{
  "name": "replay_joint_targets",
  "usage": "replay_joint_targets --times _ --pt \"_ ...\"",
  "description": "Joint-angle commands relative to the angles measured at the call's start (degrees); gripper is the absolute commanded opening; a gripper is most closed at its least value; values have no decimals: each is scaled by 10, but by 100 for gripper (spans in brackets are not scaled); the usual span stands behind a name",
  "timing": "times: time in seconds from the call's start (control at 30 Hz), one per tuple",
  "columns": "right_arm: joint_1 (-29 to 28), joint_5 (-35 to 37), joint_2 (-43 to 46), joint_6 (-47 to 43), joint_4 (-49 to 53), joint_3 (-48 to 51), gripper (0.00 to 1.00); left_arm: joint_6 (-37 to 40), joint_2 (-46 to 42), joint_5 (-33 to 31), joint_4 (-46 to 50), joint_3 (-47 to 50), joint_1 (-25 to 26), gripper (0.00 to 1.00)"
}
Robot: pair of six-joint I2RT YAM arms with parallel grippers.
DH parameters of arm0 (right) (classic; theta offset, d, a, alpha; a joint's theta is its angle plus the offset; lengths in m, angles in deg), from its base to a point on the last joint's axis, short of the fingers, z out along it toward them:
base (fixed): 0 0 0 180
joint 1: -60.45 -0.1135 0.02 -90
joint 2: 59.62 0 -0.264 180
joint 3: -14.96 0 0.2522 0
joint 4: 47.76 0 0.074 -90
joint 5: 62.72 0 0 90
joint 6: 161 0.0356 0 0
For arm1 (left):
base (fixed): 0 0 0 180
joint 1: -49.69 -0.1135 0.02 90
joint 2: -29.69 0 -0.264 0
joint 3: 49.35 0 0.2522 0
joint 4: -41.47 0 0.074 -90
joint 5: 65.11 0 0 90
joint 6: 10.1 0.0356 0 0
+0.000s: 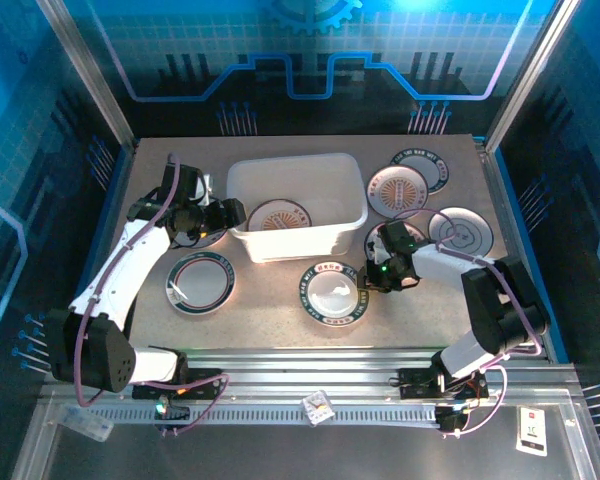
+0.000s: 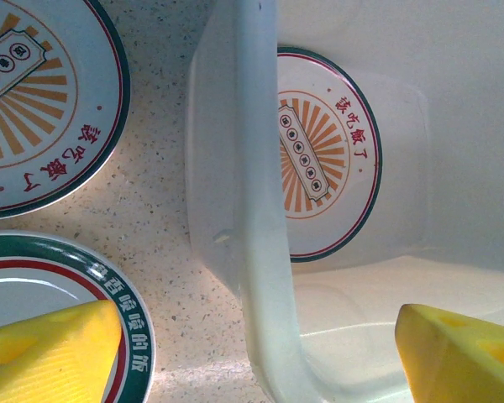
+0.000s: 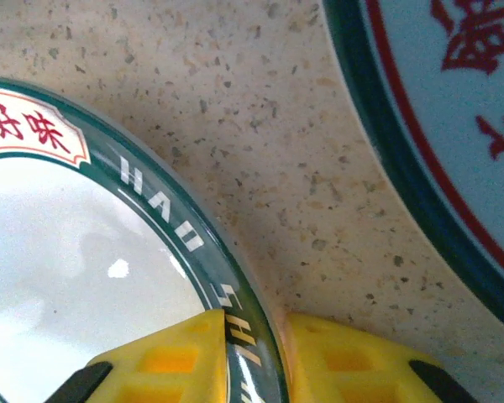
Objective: Place the plates into the plastic bin on the countertop
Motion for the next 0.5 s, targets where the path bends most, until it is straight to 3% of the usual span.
replay_joint_targets --times 0.0,0.23,0.47 --pt "-15 -19 -2 6 -41 25 20 -14 3 2 12 -3 -5 86" --pt "-20 4 71 12 -5 34 11 -19 2 14 4 -4 -5 86" --pt "-21 5 131 20 26 35 9 -17 -3 22 7 -9 -5 86"
